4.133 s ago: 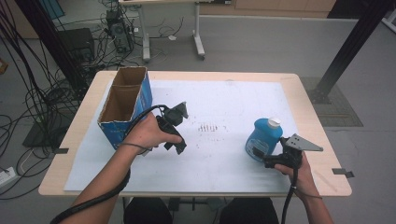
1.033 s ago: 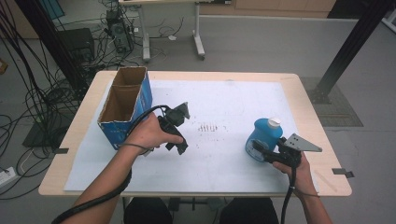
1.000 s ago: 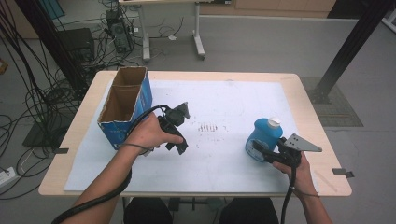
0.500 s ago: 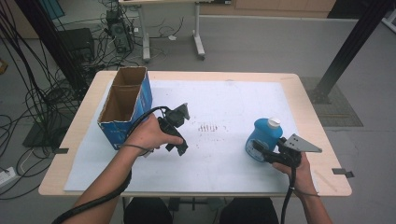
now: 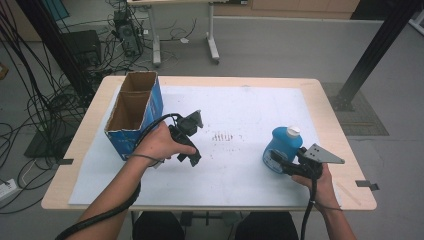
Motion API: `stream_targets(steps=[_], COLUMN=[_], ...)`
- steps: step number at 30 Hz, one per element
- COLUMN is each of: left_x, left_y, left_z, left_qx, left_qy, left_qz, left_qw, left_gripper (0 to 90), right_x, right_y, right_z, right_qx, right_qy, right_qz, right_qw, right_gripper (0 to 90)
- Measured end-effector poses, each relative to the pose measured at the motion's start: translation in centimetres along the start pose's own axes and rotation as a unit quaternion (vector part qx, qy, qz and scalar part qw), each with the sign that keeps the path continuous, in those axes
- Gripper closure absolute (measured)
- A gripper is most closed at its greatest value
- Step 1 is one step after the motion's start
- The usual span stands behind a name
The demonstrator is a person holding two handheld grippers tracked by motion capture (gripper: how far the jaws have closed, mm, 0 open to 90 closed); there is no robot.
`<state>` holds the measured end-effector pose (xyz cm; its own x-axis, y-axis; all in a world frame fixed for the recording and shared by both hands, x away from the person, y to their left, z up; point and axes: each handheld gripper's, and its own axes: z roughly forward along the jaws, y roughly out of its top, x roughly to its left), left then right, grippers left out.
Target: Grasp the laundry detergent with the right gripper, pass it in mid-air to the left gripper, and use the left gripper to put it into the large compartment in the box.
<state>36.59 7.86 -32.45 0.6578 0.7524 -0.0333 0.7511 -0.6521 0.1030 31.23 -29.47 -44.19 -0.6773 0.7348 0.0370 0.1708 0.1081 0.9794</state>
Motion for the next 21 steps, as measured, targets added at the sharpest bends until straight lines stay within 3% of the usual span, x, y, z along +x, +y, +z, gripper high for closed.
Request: stream_targets(steps=[21], left_x=[0.1], left_y=[0.12], left_z=[0.15], left_qx=[0.0], left_qy=[0.0], left_qz=[-0.001], left_qw=[1.0], left_gripper=[12.0], right_x=[0.02], right_y=[-0.03], right_z=[0.0], right_qx=[-0.002], right_qy=[-0.001], right_qz=[0.0], right_qw=[1.0], right_gripper=[43.3])
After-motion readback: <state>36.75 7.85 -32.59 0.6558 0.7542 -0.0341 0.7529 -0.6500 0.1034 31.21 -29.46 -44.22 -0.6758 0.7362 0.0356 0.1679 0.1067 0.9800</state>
